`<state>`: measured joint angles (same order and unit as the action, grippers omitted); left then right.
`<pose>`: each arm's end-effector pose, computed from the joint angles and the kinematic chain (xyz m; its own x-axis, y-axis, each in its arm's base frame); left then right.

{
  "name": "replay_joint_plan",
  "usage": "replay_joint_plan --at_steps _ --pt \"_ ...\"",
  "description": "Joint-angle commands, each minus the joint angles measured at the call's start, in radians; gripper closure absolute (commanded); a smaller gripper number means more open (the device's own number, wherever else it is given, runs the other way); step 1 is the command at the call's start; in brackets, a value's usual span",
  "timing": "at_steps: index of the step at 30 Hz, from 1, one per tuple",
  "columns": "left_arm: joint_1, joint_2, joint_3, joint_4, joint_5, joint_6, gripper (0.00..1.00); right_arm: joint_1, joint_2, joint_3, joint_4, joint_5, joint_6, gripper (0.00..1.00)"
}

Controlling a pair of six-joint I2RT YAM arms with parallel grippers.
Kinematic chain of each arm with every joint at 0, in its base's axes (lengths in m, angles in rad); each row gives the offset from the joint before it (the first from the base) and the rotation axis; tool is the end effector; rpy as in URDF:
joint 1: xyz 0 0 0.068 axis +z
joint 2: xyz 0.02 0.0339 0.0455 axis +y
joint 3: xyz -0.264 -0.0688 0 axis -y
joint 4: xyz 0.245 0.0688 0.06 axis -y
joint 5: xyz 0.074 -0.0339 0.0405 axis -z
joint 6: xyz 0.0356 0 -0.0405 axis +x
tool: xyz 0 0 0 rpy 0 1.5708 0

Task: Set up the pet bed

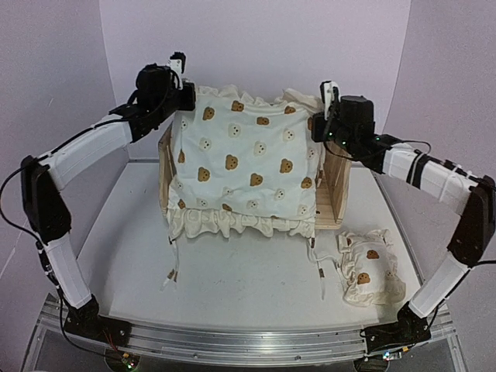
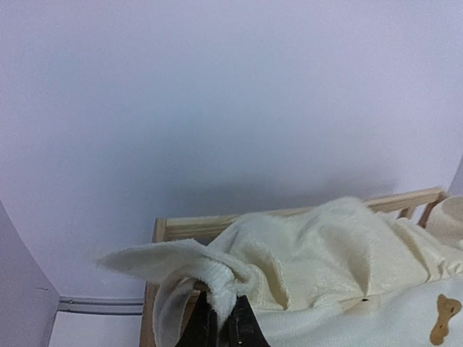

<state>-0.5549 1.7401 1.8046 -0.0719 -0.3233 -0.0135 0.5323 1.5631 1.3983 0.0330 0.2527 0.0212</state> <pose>0.3569 -0.2079 0.4486 -0.0094 -0.0092 -0.9999 0.2294 0.9733 -0.0111 0.3294 0.1837 0.3822 -0.1191 -0.0463 -0.9918 -0.2754 0.9613 -0.0118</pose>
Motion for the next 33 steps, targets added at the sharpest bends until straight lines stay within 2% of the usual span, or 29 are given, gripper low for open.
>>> replay_joint_plan --at_steps 1,5,12,17,26,31,32,33 --pt "0.028 0.147 0.135 0.011 -0.101 0.079 1.0 -0.004 0.086 0.102 0.06 0.162 -0.088 1.0" --pt "0.034 0.23 0.177 0.037 -0.107 0.104 1.0 -0.004 0.14 0.136 0.082 0.188 -0.117 1.0" --pt "0.04 0.34 0.257 0.045 -0.169 0.137 1.0 -0.006 0.306 0.289 0.064 0.382 -0.214 1.0" --pt "0.049 0.414 0.322 0.034 -0.171 0.156 1.0 -0.008 0.431 0.406 0.048 0.465 -0.284 1.0" --pt "0.061 0.523 0.394 0.008 -0.18 0.164 1.0 -0.056 0.607 0.573 -0.01 0.438 -0.32 1.0" --pt "0.074 0.62 0.483 0.005 -0.185 0.175 0.96 -0.088 0.713 0.68 -0.022 0.445 -0.344 1.0" --pt "0.076 0.639 0.501 0.0 -0.178 0.186 0.91 -0.09 0.736 0.706 -0.03 0.438 -0.359 0.95" --pt "0.078 0.65 0.524 -0.012 -0.172 0.194 0.82 -0.092 0.761 0.745 -0.06 0.432 -0.374 0.83"
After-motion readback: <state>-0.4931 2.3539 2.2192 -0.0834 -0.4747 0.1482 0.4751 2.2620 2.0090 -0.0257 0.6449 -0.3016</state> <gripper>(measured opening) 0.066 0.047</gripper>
